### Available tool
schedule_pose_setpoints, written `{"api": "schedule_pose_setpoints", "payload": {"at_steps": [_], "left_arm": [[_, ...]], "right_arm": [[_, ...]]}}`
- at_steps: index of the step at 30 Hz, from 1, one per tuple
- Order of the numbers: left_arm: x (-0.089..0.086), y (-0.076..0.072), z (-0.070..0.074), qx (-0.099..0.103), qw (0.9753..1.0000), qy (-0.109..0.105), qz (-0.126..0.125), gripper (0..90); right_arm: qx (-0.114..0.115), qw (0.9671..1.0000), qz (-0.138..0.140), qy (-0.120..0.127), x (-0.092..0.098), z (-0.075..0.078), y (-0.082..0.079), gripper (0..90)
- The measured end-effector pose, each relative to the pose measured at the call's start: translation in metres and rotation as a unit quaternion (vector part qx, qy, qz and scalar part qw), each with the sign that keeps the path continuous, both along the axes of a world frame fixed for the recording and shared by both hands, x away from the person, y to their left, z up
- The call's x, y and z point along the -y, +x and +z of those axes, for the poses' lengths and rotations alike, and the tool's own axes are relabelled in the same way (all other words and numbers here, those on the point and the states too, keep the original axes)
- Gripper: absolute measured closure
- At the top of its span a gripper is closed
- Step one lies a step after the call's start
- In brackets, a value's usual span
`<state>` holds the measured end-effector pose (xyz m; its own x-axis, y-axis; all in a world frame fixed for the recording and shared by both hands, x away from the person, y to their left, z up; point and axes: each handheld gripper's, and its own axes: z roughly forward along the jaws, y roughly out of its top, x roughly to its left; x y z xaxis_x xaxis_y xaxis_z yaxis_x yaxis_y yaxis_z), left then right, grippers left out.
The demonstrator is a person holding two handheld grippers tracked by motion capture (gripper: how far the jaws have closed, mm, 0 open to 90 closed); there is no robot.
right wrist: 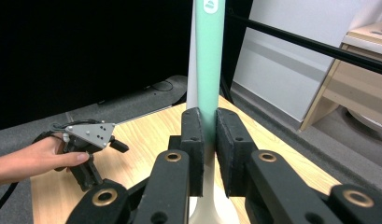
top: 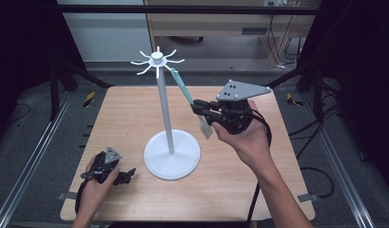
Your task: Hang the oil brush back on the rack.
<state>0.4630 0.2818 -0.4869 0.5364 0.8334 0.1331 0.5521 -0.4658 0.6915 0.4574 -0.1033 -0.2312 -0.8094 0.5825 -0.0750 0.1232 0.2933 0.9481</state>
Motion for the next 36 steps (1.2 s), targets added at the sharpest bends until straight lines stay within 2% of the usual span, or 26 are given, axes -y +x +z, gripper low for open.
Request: {"api": "schedule_pose_setpoints", "payload": {"at_steps": [28,30,33,36], "left_arm": [[0.0,0.0,0.0,0.0,1.0,0.0,0.001,3.5],[0.0,0.0,0.0,0.001,1.0,-0.001,0.001,3.5],[0.0,0.0,0.0,0.0,1.0,0.0,0.001,3.5],[0.0,0.0,0.0,0.0,1.0,-0.001,0.001,3.5]], "right_arm": [[-0.01,0.9999,-0.011,-0.001,-0.015,-0.007,0.006,82.1],[-0.011,0.9999,-0.012,0.002,-0.015,-0.007,0.007,85.2],[-0.012,0.9998,-0.01,0.011,-0.015,-0.006,0.008,80.4],[-0.012,0.9998,-0.01,0.009,-0.014,-0.006,0.007,80.6]]}}
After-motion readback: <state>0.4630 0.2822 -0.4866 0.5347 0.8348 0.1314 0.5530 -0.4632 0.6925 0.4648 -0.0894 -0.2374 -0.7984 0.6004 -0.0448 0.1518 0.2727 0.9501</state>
